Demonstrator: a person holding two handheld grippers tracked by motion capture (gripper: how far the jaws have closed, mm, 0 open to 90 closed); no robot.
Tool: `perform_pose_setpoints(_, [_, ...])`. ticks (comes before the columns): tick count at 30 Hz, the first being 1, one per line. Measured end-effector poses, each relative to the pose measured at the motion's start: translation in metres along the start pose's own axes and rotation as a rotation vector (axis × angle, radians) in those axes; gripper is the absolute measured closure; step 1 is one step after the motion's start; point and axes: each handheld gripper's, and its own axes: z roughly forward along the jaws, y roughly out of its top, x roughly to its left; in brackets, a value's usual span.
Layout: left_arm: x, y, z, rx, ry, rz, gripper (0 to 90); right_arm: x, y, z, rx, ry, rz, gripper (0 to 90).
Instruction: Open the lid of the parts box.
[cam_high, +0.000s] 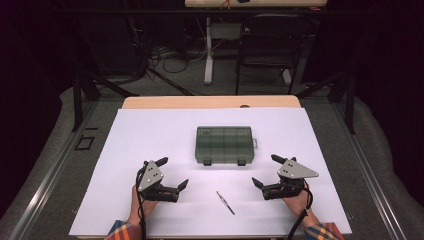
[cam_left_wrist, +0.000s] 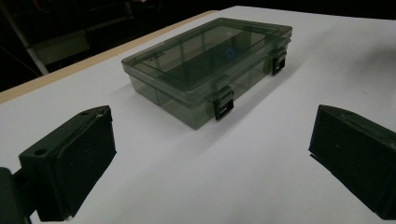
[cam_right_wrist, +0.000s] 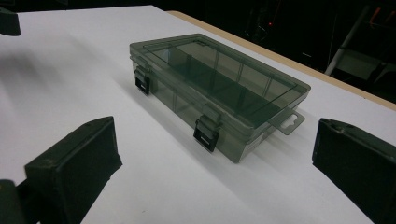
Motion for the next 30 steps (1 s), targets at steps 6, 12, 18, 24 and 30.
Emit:
perform_pose_setpoints(6, [0.006, 0.007, 0.012, 0.015, -0.013, 0.007, 0.0, -0.007, 0.005, 0.010, 0.030, 0.019, 0.004, 0.0])
perform_pose_setpoints(12, [0.011, 0.011, 0.020, 0.025, -0.028, 0.009, 0.0, -0.014, 0.009, 0.017, 0.048, 0.032, 0.017, 0.0])
perform_pose_setpoints(18, [0.017, 0.016, 0.030, 0.039, -0.039, 0.015, 0.0, -0.023, 0.014, 0.025, 0.069, 0.048, 0.031, 0.0])
perform_pose_setpoints(24, [0.024, 0.019, 0.043, 0.061, -0.055, 0.012, 0.0, -0.030, 0.017, 0.037, 0.093, 0.072, 0.040, 0.0])
perform_pose_setpoints(30, [0.028, 0.020, 0.056, 0.095, -0.066, 0.015, 0.0, -0.038, 0.019, 0.047, 0.113, 0.091, 0.049, 0.0])
